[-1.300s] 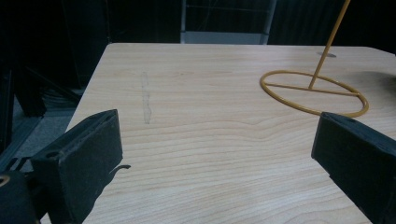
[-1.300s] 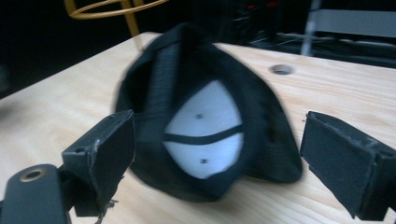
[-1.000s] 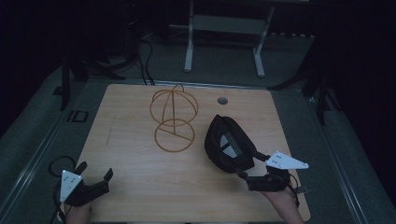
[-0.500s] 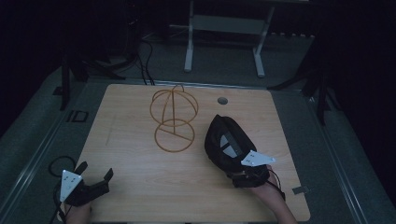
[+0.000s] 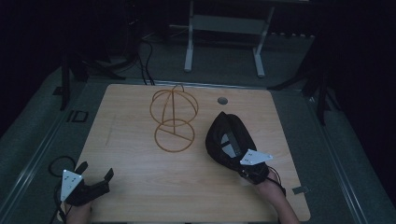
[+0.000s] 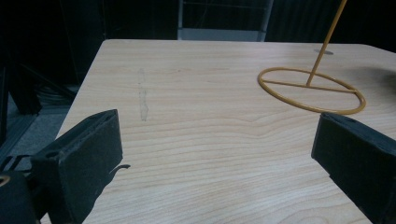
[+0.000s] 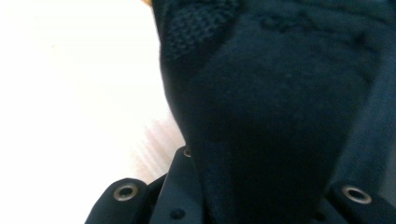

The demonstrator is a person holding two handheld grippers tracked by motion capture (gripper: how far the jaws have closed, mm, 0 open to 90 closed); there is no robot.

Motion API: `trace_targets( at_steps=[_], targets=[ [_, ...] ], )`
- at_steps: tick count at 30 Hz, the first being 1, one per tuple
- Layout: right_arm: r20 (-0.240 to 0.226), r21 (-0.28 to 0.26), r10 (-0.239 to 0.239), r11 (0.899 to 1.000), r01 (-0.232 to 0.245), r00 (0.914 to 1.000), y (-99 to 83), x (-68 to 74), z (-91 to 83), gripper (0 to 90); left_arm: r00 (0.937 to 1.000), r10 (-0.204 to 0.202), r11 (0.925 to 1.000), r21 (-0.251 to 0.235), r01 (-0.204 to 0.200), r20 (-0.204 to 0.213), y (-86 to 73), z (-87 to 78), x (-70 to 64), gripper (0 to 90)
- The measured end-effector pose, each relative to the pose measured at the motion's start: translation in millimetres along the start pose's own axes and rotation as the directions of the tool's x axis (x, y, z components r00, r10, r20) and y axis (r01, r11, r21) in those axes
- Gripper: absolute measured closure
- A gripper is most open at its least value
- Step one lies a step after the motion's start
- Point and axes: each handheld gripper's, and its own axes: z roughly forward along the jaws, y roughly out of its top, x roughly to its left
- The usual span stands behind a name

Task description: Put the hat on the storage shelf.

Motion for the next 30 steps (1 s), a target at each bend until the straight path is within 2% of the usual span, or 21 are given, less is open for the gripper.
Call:
trace_targets(
  at_steps=[4,10,12,14,16,18,20,23,24,25,26,27,28,30],
  targets=[
    [0.016,-0.011,-0.041,0.999,0.041,0.9991,4.0,0.6,-4.5,88.6,1.0,0.004,1.0,0.008,-0.004,-0.005,-0.2,0.6,0.0,2.5],
    [0.034,-0.066,-0.064,0.996,0.066,0.9974,17.3,-4.6,-24.1,88.7,0.9999,0.01,0.9996,0.027,-0.01,-0.01,1.3,1.7,-3.0,2.5],
    [0.03,-0.083,-0.068,0.994,0.071,0.9972,21.8,-4.4,-30.4,88.7,0.9999,0.01,0.9993,0.037,-0.01,0.009,2.5,3.0,-6.8,2.5],
    [0.033,-0.099,-0.076,0.992,0.079,0.9965,26.5,-3.7,-36.6,88.7,0.9993,0.026,0.9981,0.055,-0.027,0.028,4.8,4.3,-12.8,2.5],
    [0.04,-0.109,-0.092,0.989,0.096,0.995,31.1,-2.5,-42.3,88.8,0.997,0.024,0.9975,0.065,-0.028,0.074,8.1,6.2,-19.5,2.5],
    [0.04,-0.121,-0.103,0.987,0.108,0.9938,35.2,-1.6,-47.3,88.7,0.9911,0.007,0.9971,0.075,-0.017,0.133,12.2,8.1,-27.4,2.5],
    [0.032,-0.129,-0.112,0.985,0.115,0.9932,38.6,-0.9,-52.0,88.8,0.9803,0.005,0.9941,0.105,-0.027,0.197,17.9,10.4,-35.9,2.5],
    [0.018,-0.144,-0.124,0.982,0.125,0.9921,43.0,0.9,-59.0,88.8,0.9656,0.023,0.986,0.154,-0.065,0.259,27.2,13.5,-50.7,2.5],
    [0.018,-0.144,-0.124,0.982,0.125,0.9921,43.0,0.9,-59.0,88.8,0.9656,0.023,0.986,0.154,-0.065,0.259,27.2,13.5,-50.7,2.5],
    [0.013,-0.153,-0.152,0.976,0.152,0.9883,48.6,5.9,-65.4,88.8,0.9551,0.036,0.9826,0.164,-0.088,0.294,36.3,15.2,-62.5,2.5],
    [0.007,-0.156,-0.16,0.975,0.159,0.9871,50.2,7.1,-67.0,88.8,0.9522,0.029,0.9828,0.165,-0.083,0.304,39.0,15.7,-64.8,2.5],
    [-0.002,-0.158,-0.165,0.974,0.163,0.9863,51.8,8.3,-68.5,88.8,0.9458,0.009,0.9843,0.164,-0.065,0.325,43.7,16.3,-67.8,2.5],
    [-0.003,-0.162,-0.175,0.972,0.172,0.9845,54.4,10.6,-71.1,88.8,0.9425,0.002,0.9859,0.157,-0.058,0.334,46.6,16.4,-69.2,2.5],
    [-0.008,-0.165,-0.185,0.97,0.181,0.9828,56.1,12.0,-72.3,88.8,0.9425,0.002,0.9859,0.157,-0.058,0.334,46.6,16.4,-69.2,2.5]
  ],
)
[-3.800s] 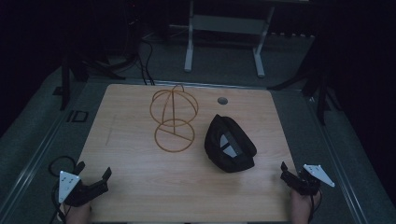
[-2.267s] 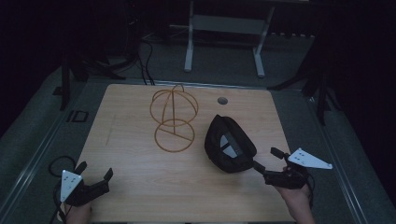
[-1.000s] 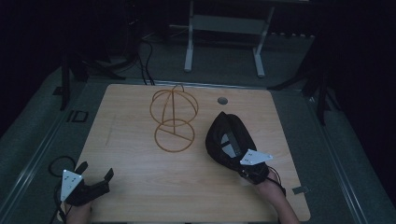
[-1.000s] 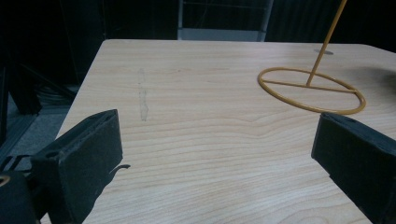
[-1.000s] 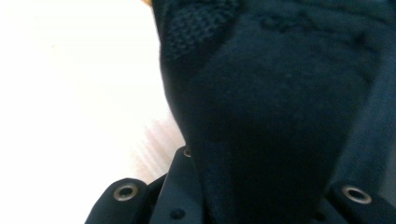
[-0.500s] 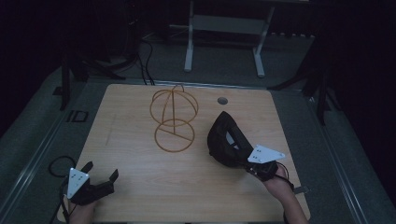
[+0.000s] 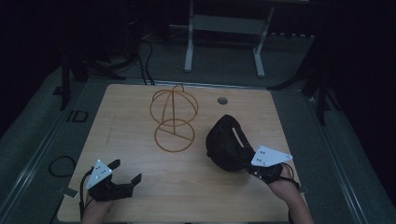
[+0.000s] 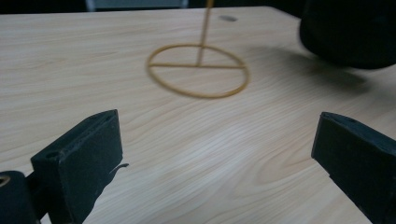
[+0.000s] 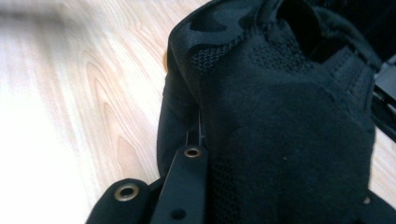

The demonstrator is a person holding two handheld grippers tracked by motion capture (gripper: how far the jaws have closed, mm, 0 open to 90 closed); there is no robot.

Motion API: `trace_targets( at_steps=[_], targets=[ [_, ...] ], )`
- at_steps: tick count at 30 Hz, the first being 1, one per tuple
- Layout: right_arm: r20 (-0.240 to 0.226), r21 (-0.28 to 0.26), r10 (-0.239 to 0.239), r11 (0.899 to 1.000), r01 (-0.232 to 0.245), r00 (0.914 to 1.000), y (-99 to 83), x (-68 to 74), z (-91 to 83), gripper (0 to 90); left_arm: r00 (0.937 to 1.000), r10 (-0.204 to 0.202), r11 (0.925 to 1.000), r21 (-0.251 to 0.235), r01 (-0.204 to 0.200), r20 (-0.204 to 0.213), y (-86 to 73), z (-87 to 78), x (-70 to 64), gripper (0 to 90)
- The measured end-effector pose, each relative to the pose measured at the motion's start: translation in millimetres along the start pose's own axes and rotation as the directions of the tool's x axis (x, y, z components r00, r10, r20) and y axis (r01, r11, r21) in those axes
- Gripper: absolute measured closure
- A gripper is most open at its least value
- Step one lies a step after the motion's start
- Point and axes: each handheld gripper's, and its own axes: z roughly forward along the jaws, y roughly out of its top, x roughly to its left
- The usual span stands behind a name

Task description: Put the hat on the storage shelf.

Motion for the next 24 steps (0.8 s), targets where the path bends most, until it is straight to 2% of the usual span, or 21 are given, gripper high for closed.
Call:
trace_targets(
  at_steps=[1,3,6,7,8,11,12,17,18,19,21,22,23,24],
  targets=[
    [-0.009,-0.007,-0.022,1.0,0.022,0.9997,6.0,3.6,-2.4,88.8,0.9995,-0.001,0.9998,-0.019,0.001,0.033,12.5,0.7,-6.2,2.5],
    [-0.028,-0.017,-0.036,0.999,0.036,0.999,11.1,6.8,-4.0,88.8,0.9985,0.009,0.9998,-0.02,-0.008,0.054,20.3,1.5,-9.6,2.5],
    [-0.042,-0.025,-0.053,0.998,0.052,0.9977,16.2,10.1,-5.1,88.8,0.998,0.008,0.9996,-0.027,-0.006,0.063,24.1,1.9,-11.4,4.1],
    [-0.059,-0.029,-0.073,0.997,0.071,0.9956,21.5,14.9,-5.4,88.8,0.9959,0.028,0.9993,-0.027,-0.026,0.086,37.2,3.9,-15.7,4.2],
    [-0.066,-0.029,-0.082,0.996,0.081,0.9944,23.2,16.9,-5.1,88.8,0.9951,0.043,0.9988,-0.029,-0.04,0.089,42.9,4.8,-18.1,4.2],
    [-0.091,-0.033,-0.107,0.994,0.105,0.99,29.4,25.1,-3.8,88.8,0.9928,0.056,0.9982,-0.028,-0.054,0.106,51.2,6.2,-21.0,4.5],
    [-0.094,-0.039,-0.118,0.993,0.115,0.9885,31.6,27.9,-3.3,88.8,0.9898,0.079,0.9968,-0.02,-0.078,0.118,60.6,8.8,-25.3,4.6],
    [-0.145,-0.059,-0.161,0.986,0.154,0.9763,42.3,41.8,0.7,88.8,0.9748,0.114,0.9929,0.013,-0.118,0.192,82.5,15.8,-37.5,4.5],
    [-0.153,-0.061,-0.171,0.985,0.163,0.9733,44.4,44.4,2.4,88.8,0.9748,0.114,0.9929,0.013,-0.118,0.192,82.5,15.8,-37.5,4.5],
    [-0.166,-0.06,-0.183,0.983,0.175,0.969,46.6,48.0,4.4,88.8,0.967,0.133,0.9896,0.025,-0.141,0.217,89.7,18.3,-44.2,4.5],
    [-0.176,-0.061,-0.197,0.98,0.189,0.9646,49.4,52.9,7.3,88.8,0.9593,0.141,0.9875,0.035,-0.154,0.245,95.9,21.2,-50.1,4.6],
    [-0.184,-0.062,-0.209,0.978,0.2,0.9605,50.8,55.4,8.7,88.8,0.9566,0.139,0.9875,0.036,-0.153,0.256,98.4,22.7,-52.7,4.6],
    [-0.187,-0.063,-0.216,0.976,0.208,0.9584,52.2,57.6,9.8,88.8,0.9494,0.131,0.9883,0.037,-0.148,0.285,101.2,24.6,-54.6,4.9],
    [-0.199,-0.064,-0.219,0.976,0.21,0.9552,53.5,60.0,10.8,88.8,0.9465,0.122,0.9894,0.039,-0.14,0.299,103.1,26.2,-56.5,5.1]
  ],
)
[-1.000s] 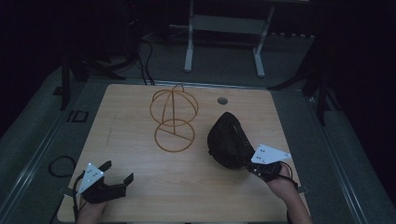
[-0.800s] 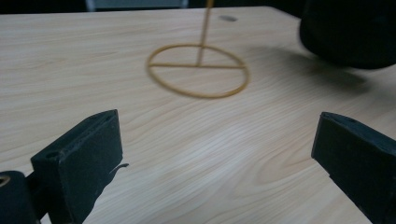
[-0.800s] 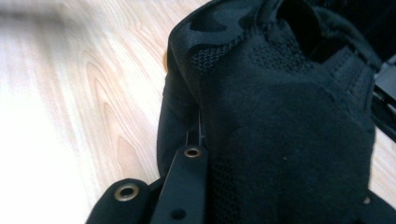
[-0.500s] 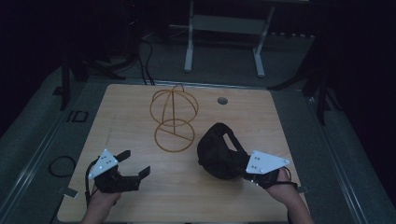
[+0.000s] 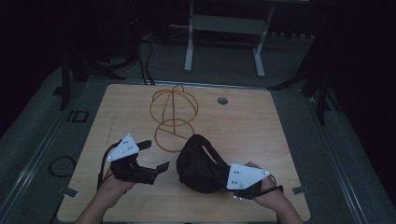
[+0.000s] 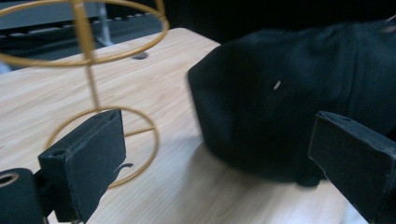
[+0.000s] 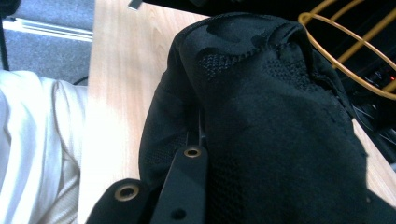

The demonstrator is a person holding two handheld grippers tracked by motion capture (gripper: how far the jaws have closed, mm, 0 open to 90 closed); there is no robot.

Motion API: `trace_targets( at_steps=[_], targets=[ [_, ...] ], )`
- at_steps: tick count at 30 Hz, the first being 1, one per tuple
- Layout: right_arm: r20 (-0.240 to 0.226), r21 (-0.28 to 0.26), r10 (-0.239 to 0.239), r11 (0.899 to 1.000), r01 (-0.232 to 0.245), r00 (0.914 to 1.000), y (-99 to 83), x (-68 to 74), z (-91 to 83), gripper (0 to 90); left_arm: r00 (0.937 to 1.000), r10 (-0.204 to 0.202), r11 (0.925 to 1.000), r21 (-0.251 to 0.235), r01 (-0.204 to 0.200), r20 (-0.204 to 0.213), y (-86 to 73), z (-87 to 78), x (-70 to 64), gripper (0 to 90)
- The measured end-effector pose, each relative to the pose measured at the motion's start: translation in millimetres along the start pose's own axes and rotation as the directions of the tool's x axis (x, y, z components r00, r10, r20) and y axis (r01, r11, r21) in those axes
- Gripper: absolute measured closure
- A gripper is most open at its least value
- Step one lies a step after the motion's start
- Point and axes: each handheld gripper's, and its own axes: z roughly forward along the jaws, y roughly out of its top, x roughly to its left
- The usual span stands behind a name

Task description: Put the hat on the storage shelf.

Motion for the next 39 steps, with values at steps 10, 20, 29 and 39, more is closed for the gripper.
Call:
trace_targets(
  at_steps=[10,20,29,39],
  targets=[
    [-0.044,0.023,-0.047,0.999,0.048,0.9979,4.5,8.3,8.6,88.7,0.9939,0.007,0.9998,0.017,-0.009,0.11,13.8,13.0,-11.4,5.1],
    [-0.11,0.039,-0.095,0.994,0.1,0.9894,1.6,15.5,10.6,88.7,0.9713,-0.039,0.9938,0.111,0.014,0.235,17.5,34.3,-8.4,5.3],
    [-0.137,0.033,-0.119,0.992,0.125,0.9834,-2.2,16.0,10.1,88.7,0.9528,-0.009,0.9801,0.191,-0.051,0.303,11.8,46.5,-26.5,16.4],
    [-0.144,0.026,-0.105,0.994,0.11,0.984,-6.6,13.1,6.7,88.7,0.968,0.035,0.9829,0.167,-0.079,0.248,15.2,47.6,-31.3,87.4]
  ],
)
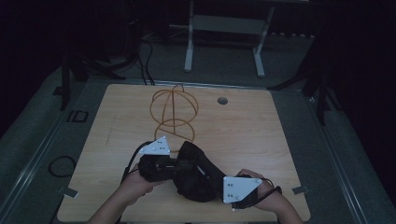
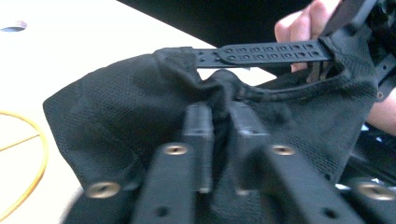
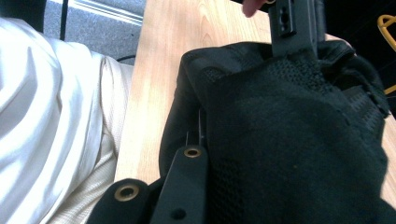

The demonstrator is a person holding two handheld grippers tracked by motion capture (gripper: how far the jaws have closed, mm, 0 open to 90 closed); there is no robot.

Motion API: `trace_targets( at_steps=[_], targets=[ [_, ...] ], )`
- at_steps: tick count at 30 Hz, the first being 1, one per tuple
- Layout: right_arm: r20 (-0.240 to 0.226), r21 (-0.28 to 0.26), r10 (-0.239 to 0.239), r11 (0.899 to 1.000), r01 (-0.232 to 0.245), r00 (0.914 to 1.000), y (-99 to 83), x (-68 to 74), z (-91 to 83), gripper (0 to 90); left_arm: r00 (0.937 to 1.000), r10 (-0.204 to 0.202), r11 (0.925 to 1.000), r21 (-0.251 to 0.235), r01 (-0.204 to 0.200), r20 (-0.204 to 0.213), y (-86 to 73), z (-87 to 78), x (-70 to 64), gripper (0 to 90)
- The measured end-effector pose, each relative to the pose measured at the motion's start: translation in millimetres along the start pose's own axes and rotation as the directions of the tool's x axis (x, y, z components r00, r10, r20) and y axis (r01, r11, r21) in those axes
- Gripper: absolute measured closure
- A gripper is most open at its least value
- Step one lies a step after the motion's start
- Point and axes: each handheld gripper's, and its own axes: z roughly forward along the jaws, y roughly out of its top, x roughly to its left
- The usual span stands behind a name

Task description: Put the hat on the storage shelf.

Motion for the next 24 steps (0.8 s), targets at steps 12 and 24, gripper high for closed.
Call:
trace_targets(
  at_steps=[12,24],
  targets=[
    [0.014,-0.009,0.066,0.998,-0.066,0.9977,-8.3,-7.0,-9.5,88.1,0.9976,0.027,0.9987,-0.04,-0.03,-0.064,11.5,-1.8,-9.9,90.0],
    [0.077,-0.008,0.175,0.984,-0.175,0.9815,-31.4,-12.8,-27.0,62.9,0.998,0.023,0.9944,-0.102,-0.029,-0.059,24.2,1.1,-18.8,90.0]
  ],
)
